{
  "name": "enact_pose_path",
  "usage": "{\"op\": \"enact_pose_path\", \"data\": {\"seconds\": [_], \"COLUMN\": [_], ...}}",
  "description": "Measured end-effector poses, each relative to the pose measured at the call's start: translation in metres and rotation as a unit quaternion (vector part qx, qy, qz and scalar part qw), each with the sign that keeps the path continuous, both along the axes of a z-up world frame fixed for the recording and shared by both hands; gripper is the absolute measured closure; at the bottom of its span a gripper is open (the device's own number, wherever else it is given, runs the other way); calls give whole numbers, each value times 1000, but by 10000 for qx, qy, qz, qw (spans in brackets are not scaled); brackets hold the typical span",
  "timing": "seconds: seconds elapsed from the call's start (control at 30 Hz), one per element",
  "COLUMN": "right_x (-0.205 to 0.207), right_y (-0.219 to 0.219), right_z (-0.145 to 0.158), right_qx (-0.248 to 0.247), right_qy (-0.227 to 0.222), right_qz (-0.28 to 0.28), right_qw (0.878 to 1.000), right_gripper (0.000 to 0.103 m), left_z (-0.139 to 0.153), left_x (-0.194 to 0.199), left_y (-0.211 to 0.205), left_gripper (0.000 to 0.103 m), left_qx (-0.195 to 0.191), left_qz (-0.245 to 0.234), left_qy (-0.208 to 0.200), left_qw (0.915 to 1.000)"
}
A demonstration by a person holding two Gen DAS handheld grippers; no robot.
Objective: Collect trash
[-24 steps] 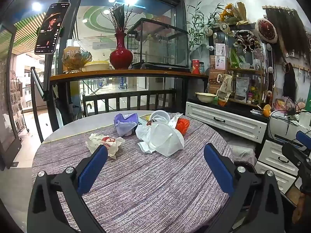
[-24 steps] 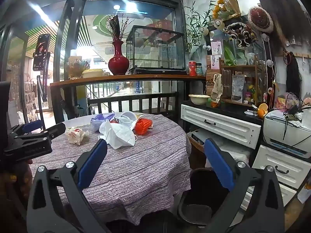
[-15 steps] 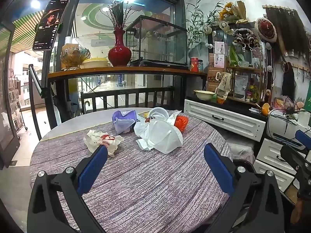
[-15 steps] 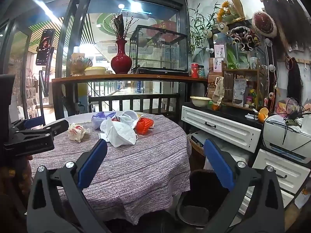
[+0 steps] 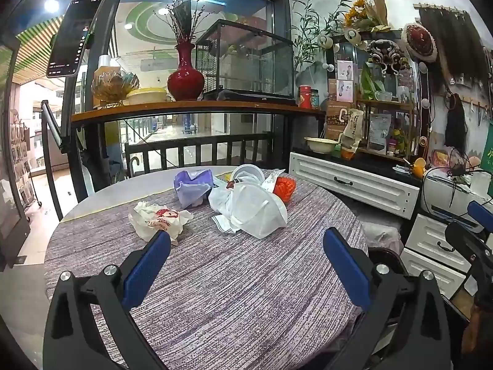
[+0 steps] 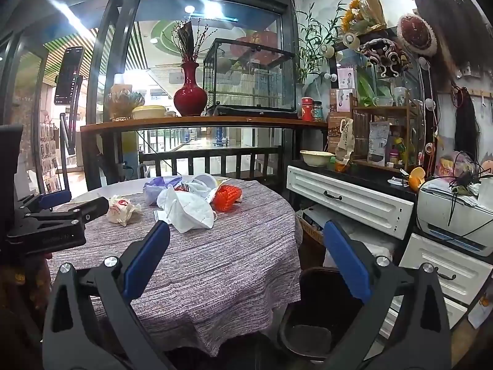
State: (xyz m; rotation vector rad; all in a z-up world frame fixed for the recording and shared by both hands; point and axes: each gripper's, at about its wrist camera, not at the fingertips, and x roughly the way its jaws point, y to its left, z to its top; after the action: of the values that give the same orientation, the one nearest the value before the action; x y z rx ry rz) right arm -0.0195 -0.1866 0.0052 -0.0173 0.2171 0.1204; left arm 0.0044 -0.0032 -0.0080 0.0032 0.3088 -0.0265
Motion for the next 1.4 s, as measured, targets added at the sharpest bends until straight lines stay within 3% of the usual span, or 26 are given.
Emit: {"op": "enact_pose_path", "data": {"seconds": [1.4], "right_x": [0], "right_y": [-2], "right_z": [-1], "right_qx": [39], "right_qy": [2], "right_qz": [-8], "right_qw": [10000], "right_gripper": [5], "left_z": [-2], "left_x": [3], "left_y": [1], "left_gripper": [5], "left_qx": [9], "left_qz": [-61], "left_qy": [108], "left_qw": [9999]}}
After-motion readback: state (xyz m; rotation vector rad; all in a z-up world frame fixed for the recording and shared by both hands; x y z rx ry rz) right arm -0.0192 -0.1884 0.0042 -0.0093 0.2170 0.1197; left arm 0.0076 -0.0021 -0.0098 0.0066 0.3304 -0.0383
